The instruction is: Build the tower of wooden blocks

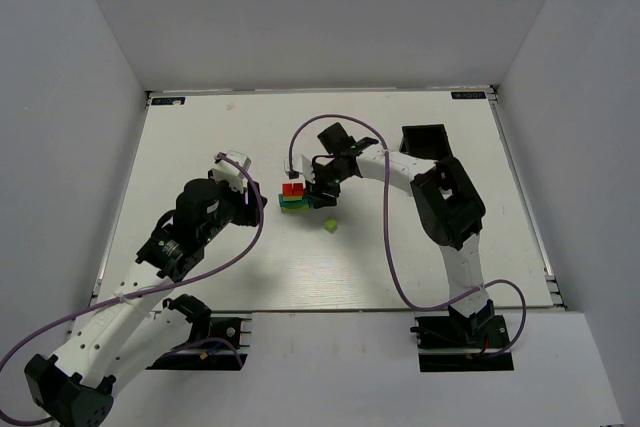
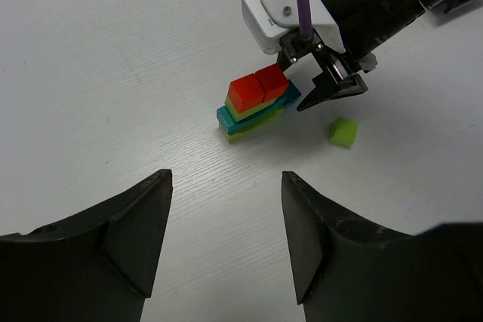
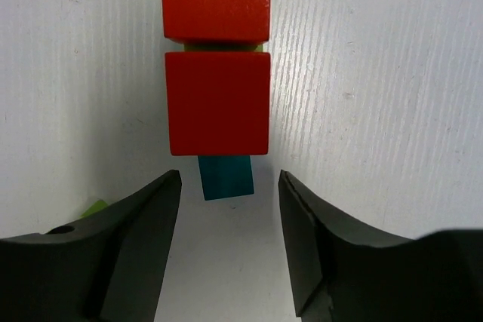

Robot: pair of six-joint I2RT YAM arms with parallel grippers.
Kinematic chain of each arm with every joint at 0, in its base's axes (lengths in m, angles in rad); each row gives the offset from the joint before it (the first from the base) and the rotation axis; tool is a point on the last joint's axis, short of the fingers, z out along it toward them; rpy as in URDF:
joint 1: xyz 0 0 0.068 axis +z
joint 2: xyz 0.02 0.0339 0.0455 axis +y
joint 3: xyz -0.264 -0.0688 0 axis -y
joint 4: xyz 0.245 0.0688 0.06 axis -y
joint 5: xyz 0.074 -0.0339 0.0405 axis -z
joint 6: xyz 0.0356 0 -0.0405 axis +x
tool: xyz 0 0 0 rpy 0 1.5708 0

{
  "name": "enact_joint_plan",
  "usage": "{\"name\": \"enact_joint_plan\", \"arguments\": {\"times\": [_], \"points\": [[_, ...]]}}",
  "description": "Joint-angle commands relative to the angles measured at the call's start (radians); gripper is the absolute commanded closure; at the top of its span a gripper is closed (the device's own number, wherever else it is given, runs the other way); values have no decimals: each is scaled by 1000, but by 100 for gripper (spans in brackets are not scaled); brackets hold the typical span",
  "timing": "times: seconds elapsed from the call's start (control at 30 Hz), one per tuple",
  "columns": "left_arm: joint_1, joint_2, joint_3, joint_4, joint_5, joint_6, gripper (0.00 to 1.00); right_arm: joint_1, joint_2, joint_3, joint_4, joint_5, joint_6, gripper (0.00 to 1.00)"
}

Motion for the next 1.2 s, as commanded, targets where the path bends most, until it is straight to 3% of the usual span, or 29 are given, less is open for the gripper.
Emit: {"name": "enact_joint_plan", "arguments": {"times": [0.0, 0.07, 0.1, 0.47, 0.6, 0.73, 0.83, 0.87, 0.93, 1.0, 1.03, 1.07, 1.17], "points": [[5, -15, 6, 4, 7, 0, 30, 7, -7, 5, -8, -5, 0, 38], [5, -15, 6, 4, 7, 0, 30, 8, -7, 4, -10, -5, 0, 24], [5, -15, 6, 4, 7, 0, 30, 7, -9, 4, -5, -5, 3, 10], [5, -15, 6, 4, 7, -9, 30, -24, -148, -93, 56, 62, 26, 10], [5, -15, 6, 4, -2, -9, 30, -59, -199, -139, 119, 168, 74, 10], [5, -15, 6, 4, -2, -9, 30, -105, -259, -168, 116, 148, 65, 10], [5, -15, 6, 4, 7, -9, 44, -134, -329, -225, 76, 12, -39, 10], [5, -15, 6, 4, 21, -9, 64, -139, -341, -260, 50, -44, -126, 10], [5, -15, 6, 4, 50, 0, 83, -139, -386, -329, 11, -162, -304, 20], [5, -15, 6, 4, 61, 9, 98, -133, -392, -357, -54, -191, -433, 38], [5, -6, 6, 4, 61, 9, 99, -128, -378, -357, -78, -201, -450, 53], [5, -6, 6, 4, 61, 9, 99, -117, -362, -355, -88, -205, -460, 56], [5, -6, 6, 4, 61, 9, 94, -94, -319, -337, -103, -185, -497, 51]]}}
